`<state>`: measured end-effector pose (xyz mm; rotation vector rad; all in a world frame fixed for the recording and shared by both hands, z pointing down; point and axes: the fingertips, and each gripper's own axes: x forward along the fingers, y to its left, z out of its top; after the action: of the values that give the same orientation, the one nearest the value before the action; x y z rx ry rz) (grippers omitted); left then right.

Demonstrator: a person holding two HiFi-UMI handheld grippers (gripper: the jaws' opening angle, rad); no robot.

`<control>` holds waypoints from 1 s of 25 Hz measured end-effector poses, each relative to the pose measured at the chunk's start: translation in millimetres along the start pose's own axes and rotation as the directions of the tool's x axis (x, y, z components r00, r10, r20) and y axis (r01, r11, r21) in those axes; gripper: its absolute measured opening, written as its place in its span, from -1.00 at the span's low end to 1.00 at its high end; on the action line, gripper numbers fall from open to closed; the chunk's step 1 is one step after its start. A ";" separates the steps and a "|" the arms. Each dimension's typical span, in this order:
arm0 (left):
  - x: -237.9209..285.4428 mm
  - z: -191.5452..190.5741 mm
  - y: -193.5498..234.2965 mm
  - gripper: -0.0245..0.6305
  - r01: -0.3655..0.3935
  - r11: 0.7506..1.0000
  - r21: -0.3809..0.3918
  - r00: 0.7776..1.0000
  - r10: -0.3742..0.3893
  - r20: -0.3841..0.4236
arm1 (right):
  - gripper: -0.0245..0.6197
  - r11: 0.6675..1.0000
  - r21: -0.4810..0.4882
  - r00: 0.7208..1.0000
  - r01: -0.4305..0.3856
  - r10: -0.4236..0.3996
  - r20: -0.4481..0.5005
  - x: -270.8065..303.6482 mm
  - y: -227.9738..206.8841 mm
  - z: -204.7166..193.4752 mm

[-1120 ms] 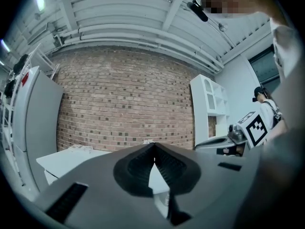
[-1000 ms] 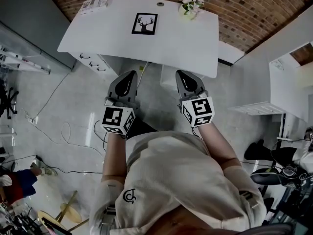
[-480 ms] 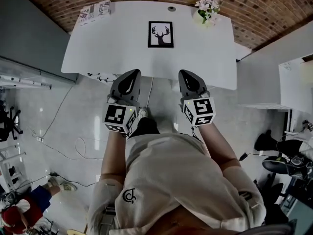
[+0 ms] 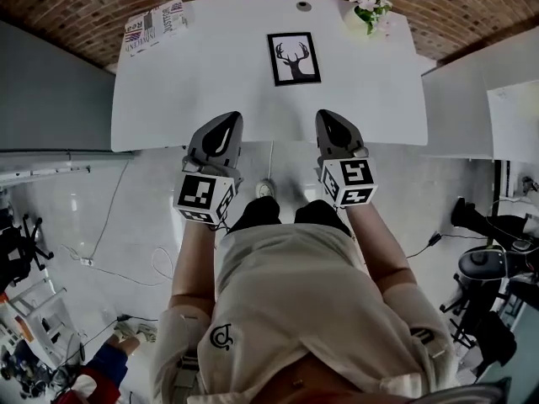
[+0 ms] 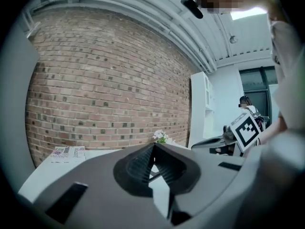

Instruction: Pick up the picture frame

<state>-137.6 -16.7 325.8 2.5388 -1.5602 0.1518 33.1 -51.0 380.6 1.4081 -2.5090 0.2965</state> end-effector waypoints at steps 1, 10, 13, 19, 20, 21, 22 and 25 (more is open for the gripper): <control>3.9 -1.8 4.6 -0.88 0.010 1.000 -0.007 1.000 -0.010 0.000 | -0.90 1.000 0.000 1.000 0.009 -0.009 -0.014 5.4 -1.0 -2.3; 69.6 -25.8 25.1 -0.88 0.066 0.998 -0.013 0.997 -0.066 -0.043 | -0.90 0.998 0.023 0.990 0.057 -0.053 -0.131 61.1 -41.1 -28.0; 96.0 -30.2 34.3 -0.88 0.063 0.998 -0.019 0.996 -0.064 -0.058 | -0.90 0.999 0.011 0.984 0.047 -0.044 -0.173 87.5 -57.8 -33.9; 158.2 -41.3 53.8 -0.88 0.072 0.997 0.013 0.994 -0.071 -0.083 | -0.90 1.000 0.024 0.973 0.018 -0.012 -0.232 142.5 -97.9 -43.6; 167.6 -42.6 56.2 -0.88 0.075 0.997 0.010 0.994 -0.074 -0.085 | -0.90 0.999 0.026 0.969 0.019 -0.012 -0.246 150.4 -105.4 -45.6; 176.3 -43.3 58.7 -0.88 0.078 0.997 0.005 0.993 -0.078 -0.085 | -0.90 0.999 0.027 0.964 0.021 -0.013 -0.265 158.1 -112.4 -48.6; 184.6 -44.2 61.8 -0.88 0.081 0.997 -0.001 0.993 -0.081 -0.084 | -0.90 0.999 0.028 0.958 0.024 -0.015 -0.287 165.9 -119.0 -52.5; 208.1 -47.6 69.1 -0.88 0.106 0.994 -0.022 0.992 -0.107 -0.063 | -0.90 1.000 0.025 0.936 0.015 -0.005 -0.351 189.6 -134.2 -64.3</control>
<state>-105.5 -220.9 413.2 2.5685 -1.3933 0.2017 60.3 -253.7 508.1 1.2483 -2.2124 0.5321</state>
